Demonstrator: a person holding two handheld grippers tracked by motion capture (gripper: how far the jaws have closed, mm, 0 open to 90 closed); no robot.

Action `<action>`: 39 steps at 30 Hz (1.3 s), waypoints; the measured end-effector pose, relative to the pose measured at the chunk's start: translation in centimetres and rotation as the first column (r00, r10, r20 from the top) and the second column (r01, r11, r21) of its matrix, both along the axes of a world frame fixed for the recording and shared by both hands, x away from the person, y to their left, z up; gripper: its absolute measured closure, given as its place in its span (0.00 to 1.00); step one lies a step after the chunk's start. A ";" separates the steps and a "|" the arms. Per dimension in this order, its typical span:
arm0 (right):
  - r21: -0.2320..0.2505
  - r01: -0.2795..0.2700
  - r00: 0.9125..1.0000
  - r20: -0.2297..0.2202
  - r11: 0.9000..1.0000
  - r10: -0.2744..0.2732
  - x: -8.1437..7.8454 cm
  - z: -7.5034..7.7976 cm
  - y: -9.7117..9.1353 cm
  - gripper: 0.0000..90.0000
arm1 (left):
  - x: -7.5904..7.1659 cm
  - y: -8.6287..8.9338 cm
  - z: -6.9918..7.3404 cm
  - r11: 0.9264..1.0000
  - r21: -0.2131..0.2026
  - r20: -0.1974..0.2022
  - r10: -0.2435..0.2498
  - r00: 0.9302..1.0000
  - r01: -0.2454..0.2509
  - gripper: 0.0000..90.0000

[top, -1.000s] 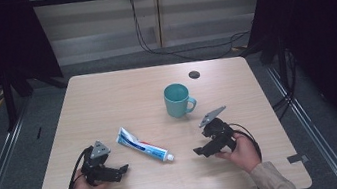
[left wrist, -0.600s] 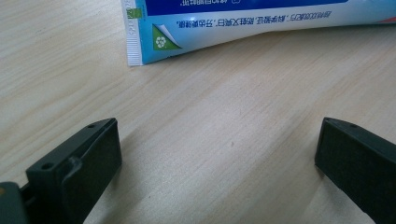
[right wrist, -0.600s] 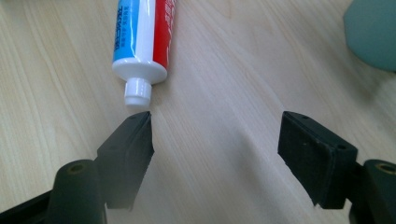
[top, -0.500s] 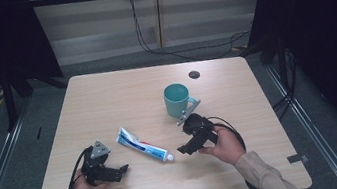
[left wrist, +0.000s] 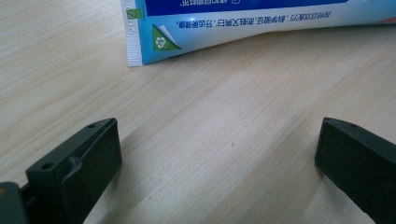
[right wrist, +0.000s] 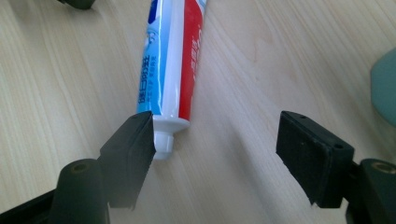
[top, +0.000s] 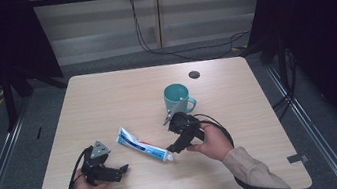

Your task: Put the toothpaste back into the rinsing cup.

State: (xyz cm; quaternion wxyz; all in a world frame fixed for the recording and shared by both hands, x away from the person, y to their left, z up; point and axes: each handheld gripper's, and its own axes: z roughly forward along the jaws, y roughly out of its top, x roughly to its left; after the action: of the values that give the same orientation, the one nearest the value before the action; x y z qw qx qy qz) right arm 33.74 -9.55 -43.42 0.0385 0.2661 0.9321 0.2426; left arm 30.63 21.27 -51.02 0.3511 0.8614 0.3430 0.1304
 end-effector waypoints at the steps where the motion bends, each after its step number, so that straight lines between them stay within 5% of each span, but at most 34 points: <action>1: 0.006 -0.002 1.000 -0.003 1.000 0.003 0.1 0.1 0.2 0.31 | 0.0 0.0 0.0 1.000 0.000 0.000 0.001 1.000 -0.001 0.00; 18: 0.000 -0.053 0.998 -0.037 0.999 0.053 1.0 0.2 4.1 0.31 | 0.0 0.0 0.0 1.000 0.000 0.000 0.000 1.000 0.000 0.00; 34: -0.030 -0.078 0.994 -0.081 0.997 0.075 1.3 -2.4 6.7 0.35 | 0.0 0.0 0.0 1.000 -0.001 0.000 0.000 1.000 0.000 0.00; 39: -0.073 -0.075 0.994 -0.088 0.995 0.068 1.2 -3.6 6.7 0.41 | 0.0 0.0 0.0 1.000 0.000 0.000 0.000 1.000 0.000 0.00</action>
State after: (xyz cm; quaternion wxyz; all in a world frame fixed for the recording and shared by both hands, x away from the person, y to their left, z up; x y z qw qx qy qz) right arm 34.92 -2.81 -47.04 -0.0001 0.2411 0.9504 0.1967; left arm 30.63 21.27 -51.02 0.3511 0.8614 0.3430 0.1304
